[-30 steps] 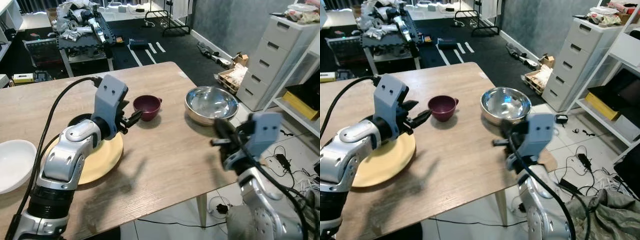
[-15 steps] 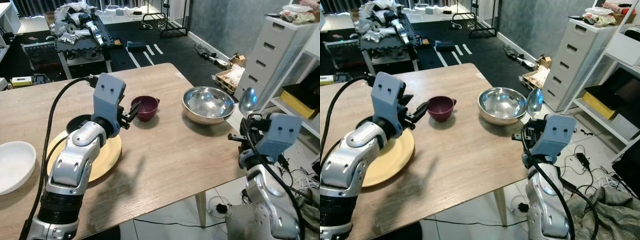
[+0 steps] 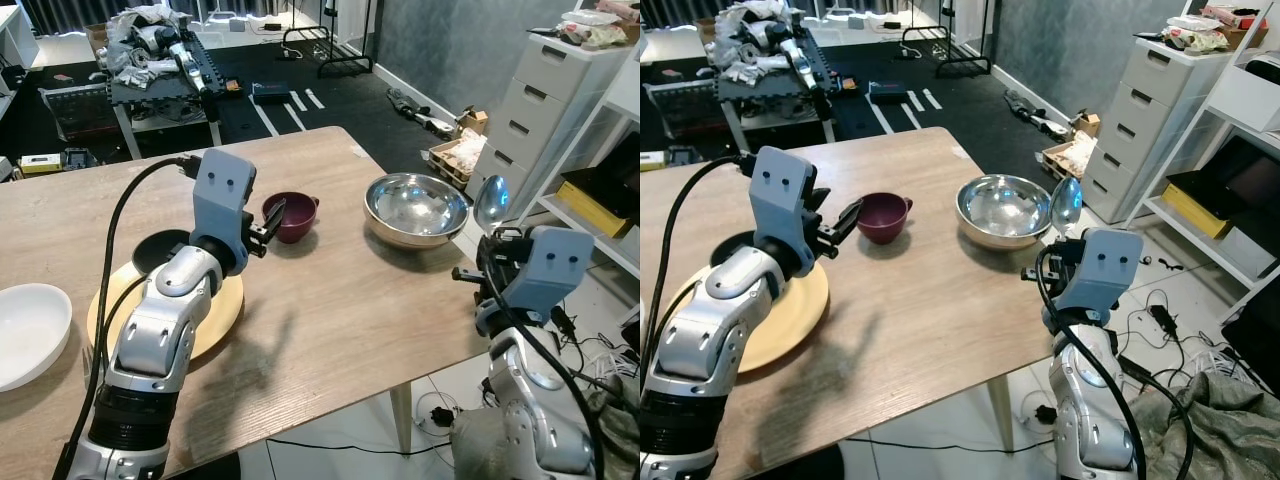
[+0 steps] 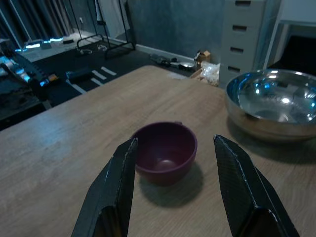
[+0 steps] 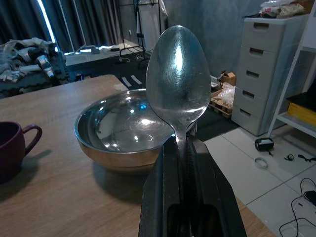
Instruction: Setting the table
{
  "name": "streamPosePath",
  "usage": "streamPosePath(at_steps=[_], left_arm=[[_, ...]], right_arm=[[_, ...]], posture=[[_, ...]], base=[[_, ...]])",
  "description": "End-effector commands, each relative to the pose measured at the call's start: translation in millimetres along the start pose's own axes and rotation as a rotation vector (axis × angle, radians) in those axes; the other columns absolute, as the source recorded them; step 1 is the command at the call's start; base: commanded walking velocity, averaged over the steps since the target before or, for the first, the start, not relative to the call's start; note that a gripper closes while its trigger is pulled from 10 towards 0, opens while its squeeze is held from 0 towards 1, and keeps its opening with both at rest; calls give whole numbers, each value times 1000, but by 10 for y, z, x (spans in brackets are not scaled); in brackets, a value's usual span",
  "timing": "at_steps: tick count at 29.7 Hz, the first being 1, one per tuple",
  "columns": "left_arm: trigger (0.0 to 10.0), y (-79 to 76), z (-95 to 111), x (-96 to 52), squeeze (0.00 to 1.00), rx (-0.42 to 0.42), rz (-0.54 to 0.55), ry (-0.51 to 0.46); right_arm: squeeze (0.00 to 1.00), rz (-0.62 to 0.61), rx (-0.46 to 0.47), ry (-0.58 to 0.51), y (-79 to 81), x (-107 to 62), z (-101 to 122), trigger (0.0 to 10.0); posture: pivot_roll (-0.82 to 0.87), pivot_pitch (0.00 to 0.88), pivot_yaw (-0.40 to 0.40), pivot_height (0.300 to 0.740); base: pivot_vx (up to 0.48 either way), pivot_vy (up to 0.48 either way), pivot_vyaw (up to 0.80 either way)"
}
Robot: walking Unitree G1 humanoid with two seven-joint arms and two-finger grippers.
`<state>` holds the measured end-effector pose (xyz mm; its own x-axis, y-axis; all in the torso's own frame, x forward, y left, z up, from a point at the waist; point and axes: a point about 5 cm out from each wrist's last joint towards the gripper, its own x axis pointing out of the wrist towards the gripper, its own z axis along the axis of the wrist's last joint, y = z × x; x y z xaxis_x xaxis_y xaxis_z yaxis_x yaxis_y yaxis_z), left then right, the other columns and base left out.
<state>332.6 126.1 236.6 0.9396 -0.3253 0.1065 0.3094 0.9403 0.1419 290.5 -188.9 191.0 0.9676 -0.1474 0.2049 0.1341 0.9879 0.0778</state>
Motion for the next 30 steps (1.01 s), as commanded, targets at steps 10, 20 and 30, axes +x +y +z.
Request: streamPosePath(at_steps=[10,20,30], left_arm=[[10000,-7,-3,33,0,-22,32,-20],[10000,-29,-7,22,0,-42,18,-26],[10000,-24,-13,23,0,-43,20,-22]], right_arm=[[0,7,-3,-1,22,33,-32,10000],[0,13,-1,4,37,33,-60,10000],[0,11,-2,10,34,27,-83,10000]], posture=[[-80,0,54,740],[-78,0,56,740],[-79,0,59,740]], base=[[0,0,0],[-80,0,0],[-377,0,0]])
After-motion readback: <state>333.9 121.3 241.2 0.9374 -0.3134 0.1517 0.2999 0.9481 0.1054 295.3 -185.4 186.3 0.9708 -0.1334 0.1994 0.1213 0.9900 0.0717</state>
